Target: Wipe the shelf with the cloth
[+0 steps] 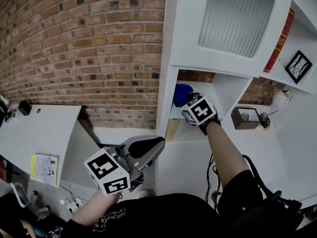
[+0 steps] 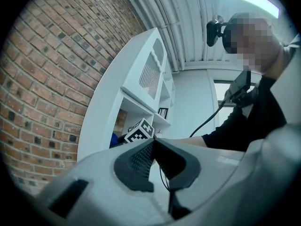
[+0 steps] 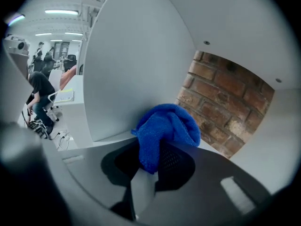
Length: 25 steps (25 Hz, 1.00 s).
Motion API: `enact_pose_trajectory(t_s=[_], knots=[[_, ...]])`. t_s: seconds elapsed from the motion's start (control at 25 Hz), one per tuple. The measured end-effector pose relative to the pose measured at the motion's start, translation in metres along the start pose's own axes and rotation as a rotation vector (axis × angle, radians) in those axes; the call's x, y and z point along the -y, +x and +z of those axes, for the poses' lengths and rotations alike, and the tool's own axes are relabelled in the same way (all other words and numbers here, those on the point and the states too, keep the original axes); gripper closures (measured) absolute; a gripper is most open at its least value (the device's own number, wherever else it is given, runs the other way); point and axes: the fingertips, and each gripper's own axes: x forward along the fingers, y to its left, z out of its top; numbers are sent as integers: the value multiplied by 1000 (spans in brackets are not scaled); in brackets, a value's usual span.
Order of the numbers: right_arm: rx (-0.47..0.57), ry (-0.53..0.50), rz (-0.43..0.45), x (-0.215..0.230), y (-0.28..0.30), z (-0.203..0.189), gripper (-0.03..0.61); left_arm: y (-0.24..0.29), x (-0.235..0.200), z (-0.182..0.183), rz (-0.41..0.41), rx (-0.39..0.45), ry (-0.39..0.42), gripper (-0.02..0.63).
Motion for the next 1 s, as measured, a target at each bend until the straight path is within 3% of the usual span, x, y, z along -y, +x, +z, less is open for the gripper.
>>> enact_pose_trajectory(t_s=[0.28, 0.76, 0.92, 1.0], knots=[[-23, 118, -90, 29, -13, -28, 514, 6, 6, -6, -41, -15, -14, 615], [-120, 321, -339, 91, -60, -87, 514, 7, 14, -7, -78, -16, -23, 615], [-120, 366, -371, 96, -66, -94, 515, 4, 16, -7, -75, -16, -24, 615], [-71, 357, -355, 90, -67, -82, 515, 2, 18, -7, -71, -18, -22, 615]])
